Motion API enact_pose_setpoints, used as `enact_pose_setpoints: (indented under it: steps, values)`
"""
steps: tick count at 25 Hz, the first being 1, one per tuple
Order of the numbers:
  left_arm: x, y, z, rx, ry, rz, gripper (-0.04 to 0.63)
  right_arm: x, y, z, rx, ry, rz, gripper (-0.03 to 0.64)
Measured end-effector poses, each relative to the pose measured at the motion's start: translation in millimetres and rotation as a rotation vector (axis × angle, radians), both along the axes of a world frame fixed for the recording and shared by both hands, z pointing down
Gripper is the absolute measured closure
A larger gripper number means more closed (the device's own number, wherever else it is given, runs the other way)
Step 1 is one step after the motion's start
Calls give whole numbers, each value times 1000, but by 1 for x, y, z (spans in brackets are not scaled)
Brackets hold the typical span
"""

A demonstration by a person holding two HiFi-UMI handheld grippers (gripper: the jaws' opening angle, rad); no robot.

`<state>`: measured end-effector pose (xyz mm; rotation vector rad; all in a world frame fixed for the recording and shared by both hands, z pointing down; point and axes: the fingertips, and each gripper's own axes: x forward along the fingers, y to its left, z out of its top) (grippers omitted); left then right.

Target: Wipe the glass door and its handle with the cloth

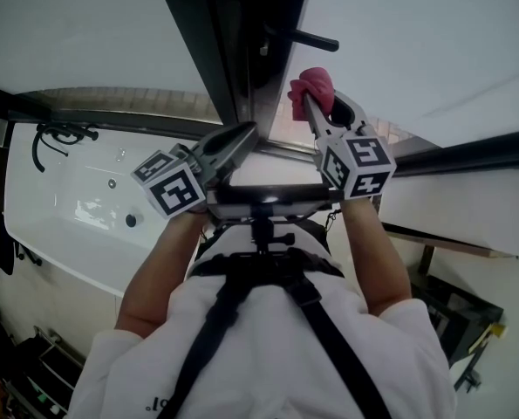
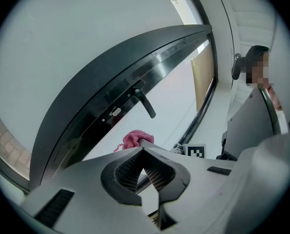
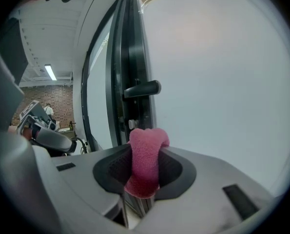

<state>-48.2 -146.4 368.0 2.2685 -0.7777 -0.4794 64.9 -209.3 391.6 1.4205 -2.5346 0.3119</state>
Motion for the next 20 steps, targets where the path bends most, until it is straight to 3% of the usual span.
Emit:
enact_pose_setpoints:
  steps: [20]
  values:
    - [5,16,1,18,-25,-14,603,-14,29,-18,43,-4,-47,511]
